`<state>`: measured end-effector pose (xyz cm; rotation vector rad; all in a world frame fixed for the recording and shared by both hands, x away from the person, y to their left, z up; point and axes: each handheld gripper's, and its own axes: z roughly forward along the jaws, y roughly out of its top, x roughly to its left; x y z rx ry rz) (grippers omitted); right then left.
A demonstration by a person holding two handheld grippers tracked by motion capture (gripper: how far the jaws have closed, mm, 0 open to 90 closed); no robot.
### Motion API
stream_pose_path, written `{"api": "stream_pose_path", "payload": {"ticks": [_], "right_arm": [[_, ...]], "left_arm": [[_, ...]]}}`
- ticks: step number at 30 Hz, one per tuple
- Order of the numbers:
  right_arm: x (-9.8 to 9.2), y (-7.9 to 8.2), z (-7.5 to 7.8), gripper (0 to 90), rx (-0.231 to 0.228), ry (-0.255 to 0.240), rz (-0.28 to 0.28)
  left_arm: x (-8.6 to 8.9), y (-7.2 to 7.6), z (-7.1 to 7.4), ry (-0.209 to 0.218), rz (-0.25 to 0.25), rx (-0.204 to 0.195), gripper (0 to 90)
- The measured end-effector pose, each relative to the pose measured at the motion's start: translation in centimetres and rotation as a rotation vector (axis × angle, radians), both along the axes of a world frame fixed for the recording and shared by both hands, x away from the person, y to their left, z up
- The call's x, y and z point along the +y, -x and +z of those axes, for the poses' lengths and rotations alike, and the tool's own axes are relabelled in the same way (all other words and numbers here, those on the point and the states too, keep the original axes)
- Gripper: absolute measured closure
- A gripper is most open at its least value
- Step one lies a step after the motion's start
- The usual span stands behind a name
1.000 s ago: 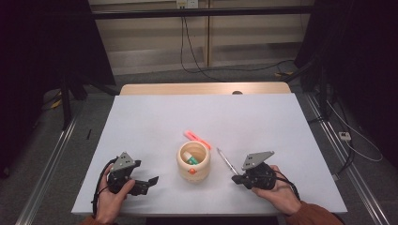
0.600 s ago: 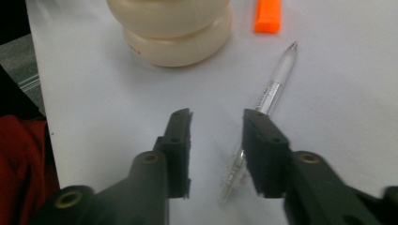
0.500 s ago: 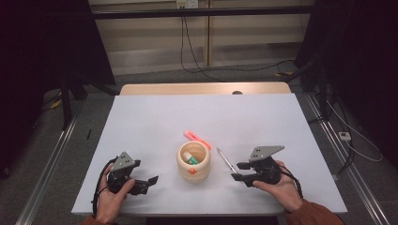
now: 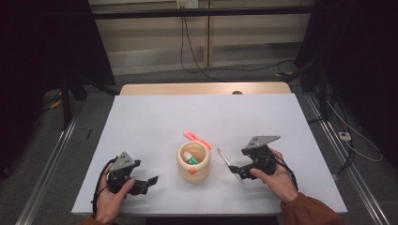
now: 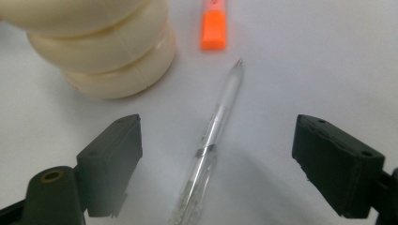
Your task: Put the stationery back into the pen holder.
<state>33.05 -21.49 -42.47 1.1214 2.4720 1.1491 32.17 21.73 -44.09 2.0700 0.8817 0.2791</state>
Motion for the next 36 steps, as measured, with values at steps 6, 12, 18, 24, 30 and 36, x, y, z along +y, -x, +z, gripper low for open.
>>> {"api": "stream_pose_path", "payload": {"ticks": [6,12,18,24,30,36], "right_arm": [[0.4,-1.1,-0.1,16.3,0.008,0.039,-0.043],[1.8,-2.5,0.0,16.5,0.029,0.090,-0.035],[3.9,-4.2,0.4,16.6,0.036,0.130,-0.022],[5.0,-5.4,-0.4,26.8,0.048,0.142,-0.040],[5.2,-5.3,-0.3,40.3,0.050,0.121,-0.037],[5.5,-5.6,-0.7,49.7,0.098,0.155,-0.039]], "left_arm": [[0.0,0.0,0.0,-0.001,0.001,0.000,5.9],[0.0,0.0,0.0,-0.002,0.001,-0.001,5.9],[0.0,0.0,0.0,0.002,-0.001,-0.002,5.9],[0.1,0.0,0.1,0.009,0.000,-0.004,5.9],[0.0,0.0,0.1,0.003,-0.001,-0.002,5.9],[0.0,0.0,0.0,0.003,0.003,-0.002,5.9]]}}
